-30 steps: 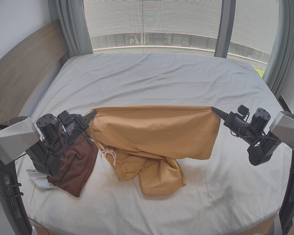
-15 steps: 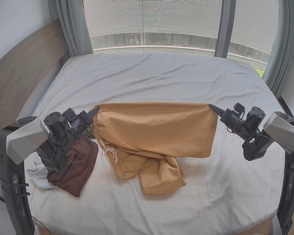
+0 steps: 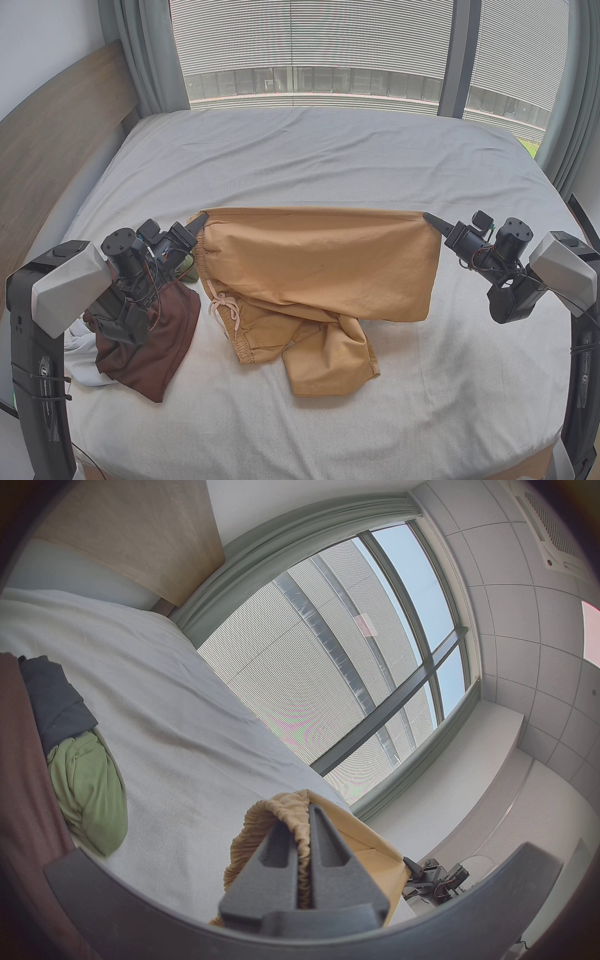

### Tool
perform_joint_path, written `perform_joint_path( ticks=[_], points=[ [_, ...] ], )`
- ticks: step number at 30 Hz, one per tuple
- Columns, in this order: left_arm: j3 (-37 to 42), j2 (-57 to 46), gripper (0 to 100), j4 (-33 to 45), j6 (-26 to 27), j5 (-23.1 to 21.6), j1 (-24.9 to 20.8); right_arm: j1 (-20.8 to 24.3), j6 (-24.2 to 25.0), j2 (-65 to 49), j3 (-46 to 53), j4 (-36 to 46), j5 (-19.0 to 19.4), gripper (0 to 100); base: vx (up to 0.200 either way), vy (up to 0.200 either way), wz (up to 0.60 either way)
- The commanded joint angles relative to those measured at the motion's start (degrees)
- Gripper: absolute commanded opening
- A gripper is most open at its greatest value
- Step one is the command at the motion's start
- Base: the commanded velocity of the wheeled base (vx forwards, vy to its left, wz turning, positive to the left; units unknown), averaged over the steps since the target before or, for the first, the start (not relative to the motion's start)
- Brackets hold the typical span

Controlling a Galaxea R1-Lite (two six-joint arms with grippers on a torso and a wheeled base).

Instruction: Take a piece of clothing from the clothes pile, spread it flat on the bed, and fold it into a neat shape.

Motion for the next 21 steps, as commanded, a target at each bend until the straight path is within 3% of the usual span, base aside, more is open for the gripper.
perform_joint_path(
  ticks=[1,20,21],
  points=[
    [-1.4,1.2,0,0.0,-0.3,0.0,0.0,-0.2,-0.1,1.8,-1.4,-0.1,0.0,0,0.0,0.0,0.0],
    [-4.7,2.5,0,3.4,-1.1,0.1,0.0,-0.1,-0.3,5.1,-8.2,3.4,-0.1,0,0.0,0.0,0.0],
    [-5.2,2.5,100,3.4,-1.2,0.0,0.0,-0.1,-0.3,5.6,-9.4,4.3,-0.5,0,0.0,0.0,0.0]
  ],
)
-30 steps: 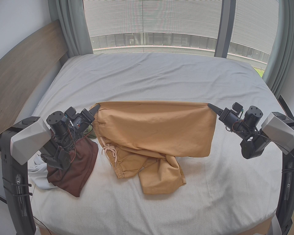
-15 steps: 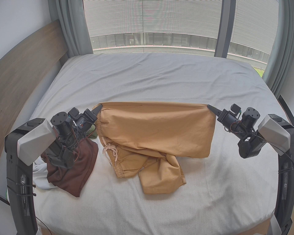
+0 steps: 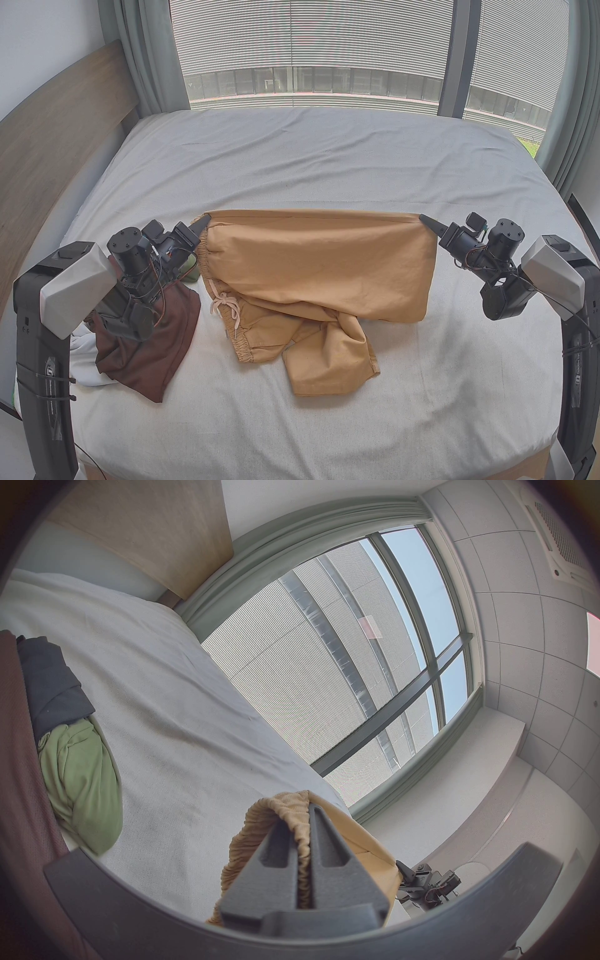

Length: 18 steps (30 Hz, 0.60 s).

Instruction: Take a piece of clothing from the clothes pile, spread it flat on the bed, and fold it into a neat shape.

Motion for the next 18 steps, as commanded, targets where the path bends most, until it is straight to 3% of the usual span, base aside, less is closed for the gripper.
perform_joint_path(
  ticks=[1,2,13,18],
  points=[
    [-1.5,0.2,100,0.2,-0.1,-0.1,-0.1,0.1,-0.1,1.7,-3.5,1.3,-0.5,0,0.0,0.0,0.0],
    [-2.1,0.3,100,0.3,-0.1,-0.1,-0.1,0.1,-0.1,2.5,-5.2,1.5,-1.1,100,0.0,0.0,0.0],
    [-3.2,0.5,100,3.5,-2.0,0.9,-0.2,-1.2,-0.5,2.5,-3.0,1.9,-1.7,100,0.0,0.0,0.0],
    [3.5,-3.2,100,2.8,-1.8,0.8,-0.3,-2.1,-2.3,-0.1,4.7,-0.2,-1.7,100,0.0,0.0,0.0]
  ],
)
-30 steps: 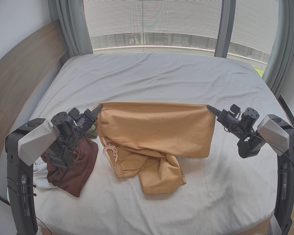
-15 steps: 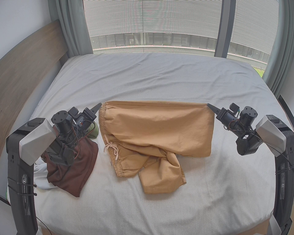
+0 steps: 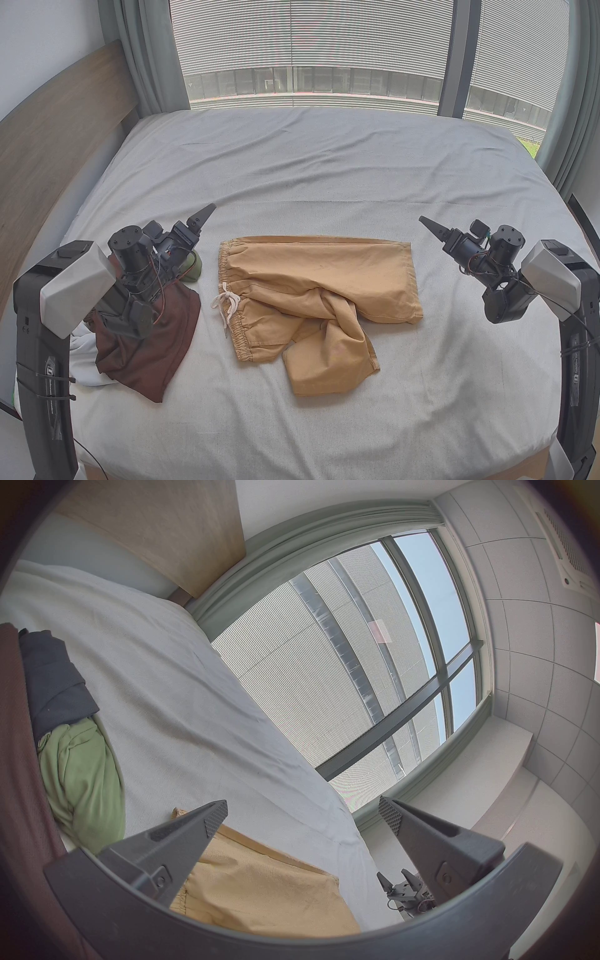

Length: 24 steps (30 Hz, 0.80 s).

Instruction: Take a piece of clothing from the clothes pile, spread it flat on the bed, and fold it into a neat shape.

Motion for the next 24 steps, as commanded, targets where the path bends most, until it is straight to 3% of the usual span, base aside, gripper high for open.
perform_joint_path(
  ticks=[1,3,6,10,13,15,24],
  points=[
    [7.0,-4.4,100,-0.5,0.2,-0.5,-0.2,-0.7,-1.4,-3.3,7.6,-2.5,0.2,100,0.0,0.0,0.0],
    [9.2,-5.7,100,-0.6,0.3,-0.7,-0.3,-0.5,-1.8,-4.2,10.3,-3.9,0.2,100,0.0,0.0,0.0],
    [18.6,-12.0,100,-1.5,0.6,-3.0,-0.8,1.3,-3.9,-9.1,22.6,-8.7,0.3,100,0.0,0.0,0.0],
    [27.0,-16.2,100,-3.5,3.0,-6.5,-0.5,4.1,-8.3,-13.4,31.3,-9.0,0.3,100,0.0,0.0,0.0],
    [31.6,-17.4,100,-4.8,5.4,-7.6,-0.3,5.5,-11.0,-14.7,35.1,-9.0,0.3,100,0.0,0.0,0.0],
    [36.5,-17.6,100,-6.8,9.9,-7.8,-0.3,6.8,-13.3,-15.6,38.7,-9.0,0.3,100,0.0,0.0,0.0],
    [42.2,-16.3,100,-7.2,16.2,-7.8,-0.3,9.6,-13.3,-15.3,45.7,-9.0,1.3,100,0.0,0.0,0.0]
  ],
)
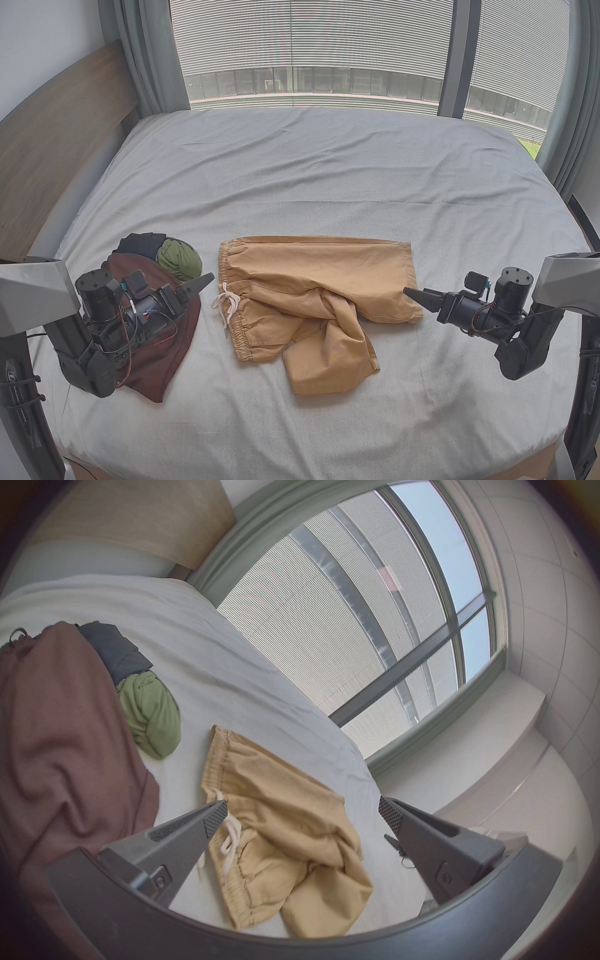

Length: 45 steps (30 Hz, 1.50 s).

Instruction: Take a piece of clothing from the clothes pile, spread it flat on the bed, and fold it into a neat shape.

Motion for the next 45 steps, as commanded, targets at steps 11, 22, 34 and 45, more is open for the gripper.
perform_joint_path(
  ticks=[11,22,34,45],
  points=[
    [3.9,4.2,100,-0.3,2.6,-0.2,-0.8,3.0,-0.3,3.9,7.9,-0.1,0.8,100,0.0,0.0,0.0],
    [3.5,7.1,100,-0.4,2.8,0.5,-4.0,3.9,-4.3,11.4,6.7,-0.1,0.7,100,0.0,0.0,0.0],
    [3.0,9.1,100,-0.4,2.9,0.6,-4.9,5.7,-5.7,14.8,4.5,-0.1,0.7,100,0.0,0.0,0.0],
    [2.9,9.0,100,-0.4,2.9,0.6,-4.9,8.2,-6.6,17.7,2.6,-0.2,0.7,100,0.0,0.0,0.0]
  ],
)
